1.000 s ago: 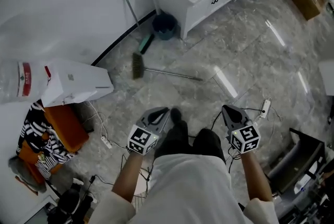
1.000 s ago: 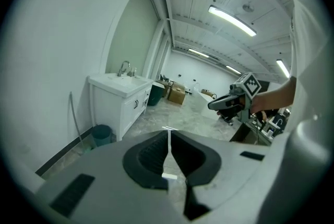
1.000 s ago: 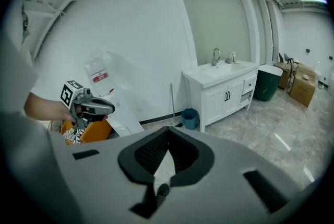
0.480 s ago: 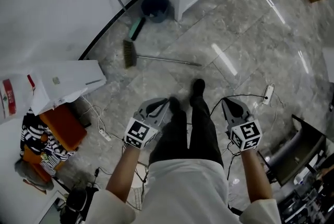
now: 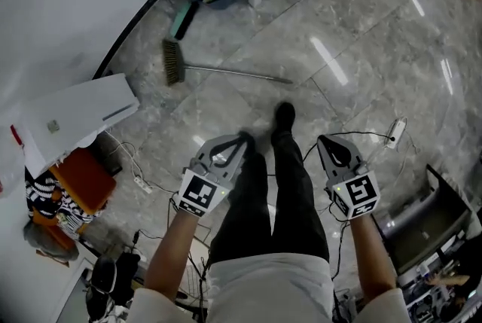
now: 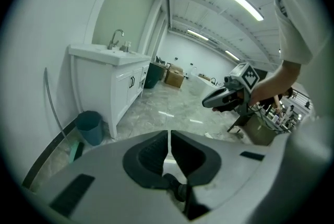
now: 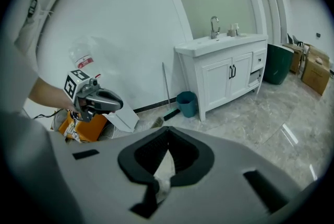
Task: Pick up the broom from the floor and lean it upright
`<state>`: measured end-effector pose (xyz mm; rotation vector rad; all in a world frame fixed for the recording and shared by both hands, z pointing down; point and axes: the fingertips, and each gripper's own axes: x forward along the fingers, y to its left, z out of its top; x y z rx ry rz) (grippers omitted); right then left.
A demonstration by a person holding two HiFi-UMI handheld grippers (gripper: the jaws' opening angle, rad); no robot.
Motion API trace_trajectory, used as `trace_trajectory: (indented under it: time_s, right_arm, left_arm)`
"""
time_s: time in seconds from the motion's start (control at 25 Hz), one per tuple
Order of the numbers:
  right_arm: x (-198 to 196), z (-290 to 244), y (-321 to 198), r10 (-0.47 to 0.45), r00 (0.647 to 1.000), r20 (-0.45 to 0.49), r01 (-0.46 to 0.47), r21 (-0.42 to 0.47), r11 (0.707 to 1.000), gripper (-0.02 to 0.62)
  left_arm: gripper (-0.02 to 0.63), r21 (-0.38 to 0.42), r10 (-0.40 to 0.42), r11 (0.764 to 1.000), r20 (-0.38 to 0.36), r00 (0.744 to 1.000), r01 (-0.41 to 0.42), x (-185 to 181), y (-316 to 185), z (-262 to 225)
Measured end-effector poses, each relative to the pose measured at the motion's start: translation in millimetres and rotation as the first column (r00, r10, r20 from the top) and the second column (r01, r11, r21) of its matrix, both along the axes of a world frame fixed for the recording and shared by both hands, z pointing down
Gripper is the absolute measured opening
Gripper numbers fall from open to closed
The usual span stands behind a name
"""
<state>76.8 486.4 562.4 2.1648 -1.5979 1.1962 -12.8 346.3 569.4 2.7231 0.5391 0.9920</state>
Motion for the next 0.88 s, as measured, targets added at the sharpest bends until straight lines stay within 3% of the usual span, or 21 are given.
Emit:
trace_trajectory:
  time_s: [0.2, 0.48, 0.68, 0.88]
  right_arm:
    - [13.1, 76.4, -9.3, -0.046, 0.998, 0.032, 0.046, 0.017, 0.999, 0.002]
    - [30.6, 190.9, -6.9, -0.016, 0.997, 0.072, 0.014, 0.031, 0.999, 0.003]
    - [35.4, 277.1, -4.5, 0.011, 0.994, 0.108, -0.012, 0.013, 1.000, 0.003]
    - [35.6, 352.6, 3.5, -0.004, 0.996, 0.087, 0.003, 0.010, 1.000, 0.003]
  left_arm:
    - [0.018, 0.026, 0.046, 0.999, 0.037, 0.998, -0.046, 27.2, 6.6, 89.5]
    - [0.020, 0.034, 0.108, 0.993, 0.057, 0.993, -0.110, 54.9, 25.0, 208.8]
    - [0.020, 0.045, 0.207, 0.976, 0.088, 0.974, -0.212, 60.2, 36.3, 298.5]
    - [0.020, 0.055, 0.236, 0.968, 0.124, 0.964, -0.244, 59.6, 44.0, 381.7]
